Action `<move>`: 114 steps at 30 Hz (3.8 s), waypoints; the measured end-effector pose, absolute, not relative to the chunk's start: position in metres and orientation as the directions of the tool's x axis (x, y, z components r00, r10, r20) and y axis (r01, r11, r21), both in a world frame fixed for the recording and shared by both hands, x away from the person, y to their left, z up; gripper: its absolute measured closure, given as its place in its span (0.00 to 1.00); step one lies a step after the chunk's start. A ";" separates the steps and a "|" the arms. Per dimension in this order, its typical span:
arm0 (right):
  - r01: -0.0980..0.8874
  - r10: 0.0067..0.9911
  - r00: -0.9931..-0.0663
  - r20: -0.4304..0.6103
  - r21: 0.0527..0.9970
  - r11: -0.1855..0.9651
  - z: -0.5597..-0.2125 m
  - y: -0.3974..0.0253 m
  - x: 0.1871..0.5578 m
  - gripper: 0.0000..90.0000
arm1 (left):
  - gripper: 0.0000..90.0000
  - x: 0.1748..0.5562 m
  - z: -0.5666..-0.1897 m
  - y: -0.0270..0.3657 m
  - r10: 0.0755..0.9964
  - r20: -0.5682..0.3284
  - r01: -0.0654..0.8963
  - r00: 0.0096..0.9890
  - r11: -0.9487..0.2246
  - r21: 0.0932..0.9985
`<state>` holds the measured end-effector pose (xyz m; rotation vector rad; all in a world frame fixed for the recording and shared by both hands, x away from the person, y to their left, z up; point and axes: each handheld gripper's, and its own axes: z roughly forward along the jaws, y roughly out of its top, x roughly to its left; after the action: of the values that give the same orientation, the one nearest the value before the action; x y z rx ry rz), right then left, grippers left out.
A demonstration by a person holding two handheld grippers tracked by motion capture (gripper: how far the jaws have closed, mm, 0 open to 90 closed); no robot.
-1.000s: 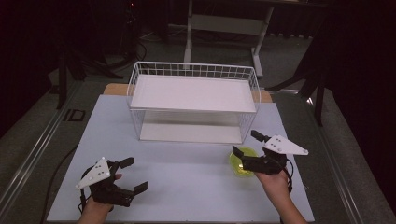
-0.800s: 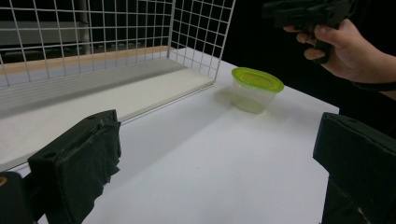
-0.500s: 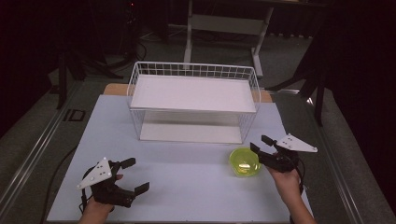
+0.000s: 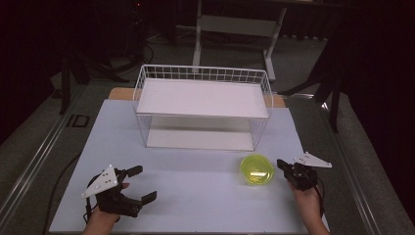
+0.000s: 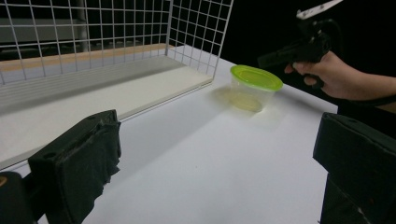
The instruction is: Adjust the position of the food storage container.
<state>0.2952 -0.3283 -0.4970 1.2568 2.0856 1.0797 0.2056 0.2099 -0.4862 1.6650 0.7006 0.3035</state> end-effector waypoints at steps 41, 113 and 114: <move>0.546 0.694 -0.709 0.127 0.722 0.425 -0.532 -0.207 0.305 1.00 | 0.02 0.205 -0.487 0.208 0.590 -0.171 0.274 0.789 -0.088 0.958; 0.336 0.590 -0.808 0.015 0.834 0.438 -0.488 -0.179 0.268 0.17 | 0.02 0.209 -0.490 0.198 0.559 -0.201 0.306 0.804 -0.100 0.947; 0.336 0.593 -0.805 0.003 0.826 0.453 -0.486 -0.176 0.265 0.19 | 0.02 0.210 -0.490 0.197 0.561 -0.196 0.303 0.804 -0.103 0.948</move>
<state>0.2648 -0.1759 -0.4857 0.7966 2.4201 1.2800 0.2097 0.1975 -0.4902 1.7024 0.6804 0.2486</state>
